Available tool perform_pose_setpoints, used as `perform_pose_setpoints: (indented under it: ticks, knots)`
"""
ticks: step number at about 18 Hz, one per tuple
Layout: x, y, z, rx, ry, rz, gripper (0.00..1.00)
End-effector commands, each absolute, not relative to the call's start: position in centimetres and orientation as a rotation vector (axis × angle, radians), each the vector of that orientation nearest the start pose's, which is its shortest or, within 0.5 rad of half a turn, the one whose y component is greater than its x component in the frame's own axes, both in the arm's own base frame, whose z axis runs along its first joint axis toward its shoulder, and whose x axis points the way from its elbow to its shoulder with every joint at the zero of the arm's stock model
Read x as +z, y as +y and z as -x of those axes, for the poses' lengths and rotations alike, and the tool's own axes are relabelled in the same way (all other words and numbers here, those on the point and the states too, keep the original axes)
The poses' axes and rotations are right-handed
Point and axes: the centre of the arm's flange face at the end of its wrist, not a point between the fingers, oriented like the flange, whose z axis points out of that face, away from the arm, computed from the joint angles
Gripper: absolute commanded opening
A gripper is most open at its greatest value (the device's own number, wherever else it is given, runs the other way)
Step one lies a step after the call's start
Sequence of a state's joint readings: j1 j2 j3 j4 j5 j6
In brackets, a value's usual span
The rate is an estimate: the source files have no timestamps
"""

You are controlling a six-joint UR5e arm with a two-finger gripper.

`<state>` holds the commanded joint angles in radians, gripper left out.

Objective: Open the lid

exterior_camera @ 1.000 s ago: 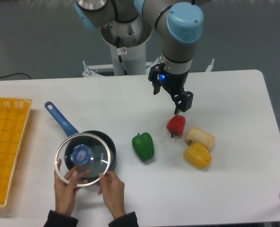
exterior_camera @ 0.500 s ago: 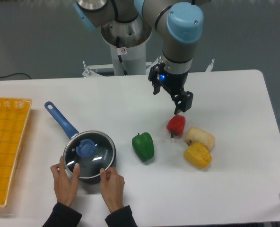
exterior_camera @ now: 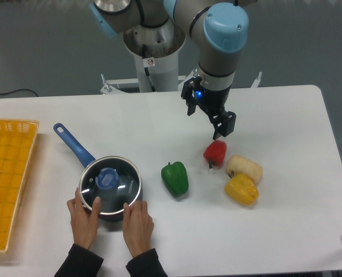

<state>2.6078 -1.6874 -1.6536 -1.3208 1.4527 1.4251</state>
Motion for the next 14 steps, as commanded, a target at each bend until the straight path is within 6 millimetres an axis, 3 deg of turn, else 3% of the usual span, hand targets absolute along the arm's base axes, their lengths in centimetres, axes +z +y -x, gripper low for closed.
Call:
perform_pose_setpoints:
  ticks: [9, 14]
  knots:
    - [41.2, 40.0, 38.7, 0.001, 0.583, 2.959, 1.00]
    - [41.0, 41.9, 37.0, -0.002, 0.629, 2.951, 1.00]
